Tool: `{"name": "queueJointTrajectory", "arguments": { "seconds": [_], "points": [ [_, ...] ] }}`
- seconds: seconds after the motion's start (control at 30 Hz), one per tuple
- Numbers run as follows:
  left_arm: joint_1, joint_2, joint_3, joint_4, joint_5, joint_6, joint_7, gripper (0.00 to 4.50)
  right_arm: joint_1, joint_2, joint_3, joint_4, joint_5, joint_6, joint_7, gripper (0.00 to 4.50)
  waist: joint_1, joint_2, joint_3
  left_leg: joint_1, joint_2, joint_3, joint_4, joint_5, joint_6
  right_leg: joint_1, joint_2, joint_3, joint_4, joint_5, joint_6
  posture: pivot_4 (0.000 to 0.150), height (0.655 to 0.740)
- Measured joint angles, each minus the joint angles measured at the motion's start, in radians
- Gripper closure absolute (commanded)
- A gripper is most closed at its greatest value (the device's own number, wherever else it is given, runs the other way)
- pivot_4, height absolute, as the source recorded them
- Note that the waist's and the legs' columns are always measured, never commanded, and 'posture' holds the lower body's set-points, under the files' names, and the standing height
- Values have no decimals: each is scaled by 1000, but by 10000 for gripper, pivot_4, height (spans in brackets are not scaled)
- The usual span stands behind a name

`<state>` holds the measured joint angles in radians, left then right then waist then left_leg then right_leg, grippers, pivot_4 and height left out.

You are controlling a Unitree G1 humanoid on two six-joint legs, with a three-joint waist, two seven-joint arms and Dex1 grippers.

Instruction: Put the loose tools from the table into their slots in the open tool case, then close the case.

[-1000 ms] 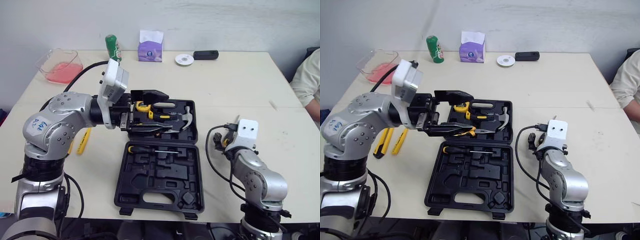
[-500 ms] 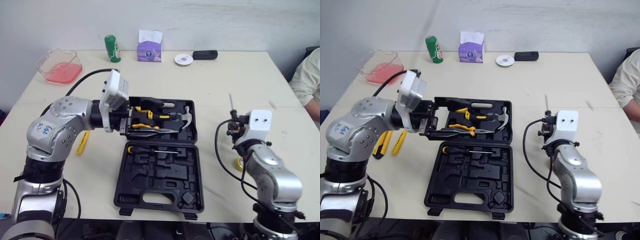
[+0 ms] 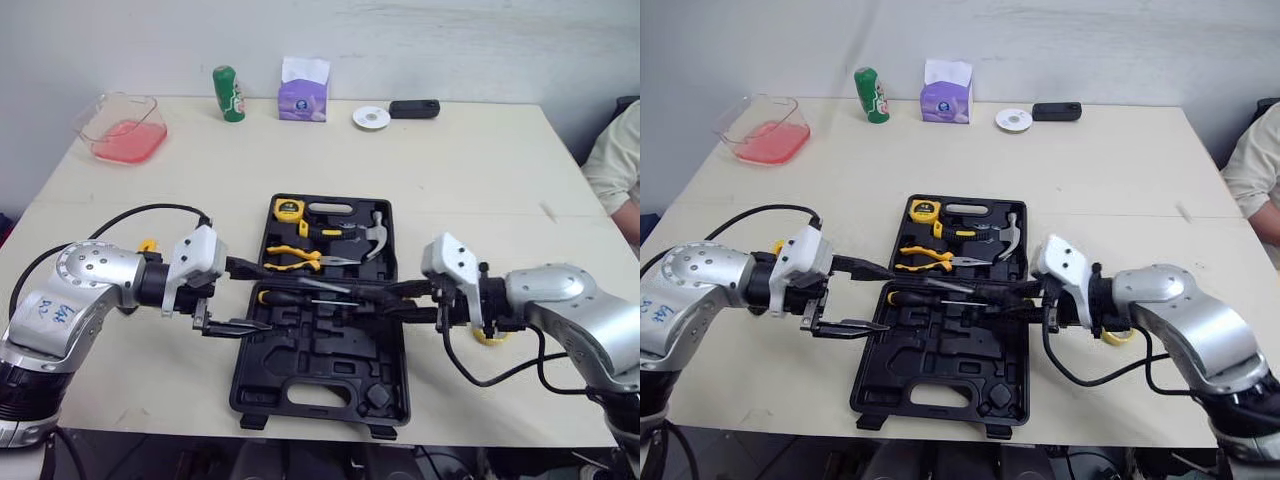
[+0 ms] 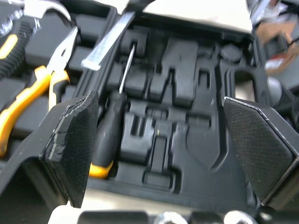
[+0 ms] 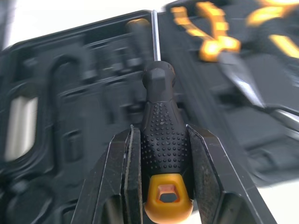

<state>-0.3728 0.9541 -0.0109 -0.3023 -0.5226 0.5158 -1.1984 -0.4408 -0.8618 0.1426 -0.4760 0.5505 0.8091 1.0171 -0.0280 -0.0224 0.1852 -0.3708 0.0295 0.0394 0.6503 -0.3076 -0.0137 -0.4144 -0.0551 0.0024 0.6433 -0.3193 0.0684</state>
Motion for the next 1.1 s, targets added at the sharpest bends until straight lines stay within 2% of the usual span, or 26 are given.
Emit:
{"name": "queueJointTrajectory", "arguments": {
  "seconds": [0.2,0.4,0.67,0.73,0.83,0.9,1.1],
  "points": [
    [45,8,-9,0,54,-65,-28,0,-27,0,142,21,-80,-5,21,35175,1,0,0,-2,0,0,-1,0,0,-2,-3,-2,0,-1,-1,1500,7244],
    [43,1,-9,0,58,-74,-36,0,-25,20,183,52,-170,-80,-6,35175,1,0,0,-1,-1,0,0,0,1,-1,-4,-3,1,-1,-1,1500,7244],
    [-1,-38,-23,3,58,-68,-37,0,-25,48,197,53,-178,-61,-16,35175,0,0,0,-1,-1,0,1,0,0,-1,-3,-3,2,-1,-1,1500,7244],
    [-3,-38,-30,4,58,-67,-37,0,-25,48,196,52,-177,-57,-16,24454,0,0,0,-1,-1,0,1,0,1,-1,-3,-3,2,-1,-1,1500,7244],
    [-6,-41,-31,6,58,-67,-37,0,-30,46,161,40,-154,-19,-18,11872,1,0,0,-1,-1,0,1,0,0,-1,-3,-3,2,-1,-1,1500,7244],
    [-10,-47,-31,8,58,-67,-37,0,-62,40,121,20,-128,5,-16,1146,0,0,0,-1,-1,0,1,0,0,-1,-3,-3,2,-1,-1,1500,7244],
    [-6,-74,-55,7,59,-66,-37,0,-61,93,85,11,-80,8,-10,469,0,0,0,-1,-1,0,1,0,0,-1,-3,-3,2,-1,-1,1500,7244]
  ]
}}
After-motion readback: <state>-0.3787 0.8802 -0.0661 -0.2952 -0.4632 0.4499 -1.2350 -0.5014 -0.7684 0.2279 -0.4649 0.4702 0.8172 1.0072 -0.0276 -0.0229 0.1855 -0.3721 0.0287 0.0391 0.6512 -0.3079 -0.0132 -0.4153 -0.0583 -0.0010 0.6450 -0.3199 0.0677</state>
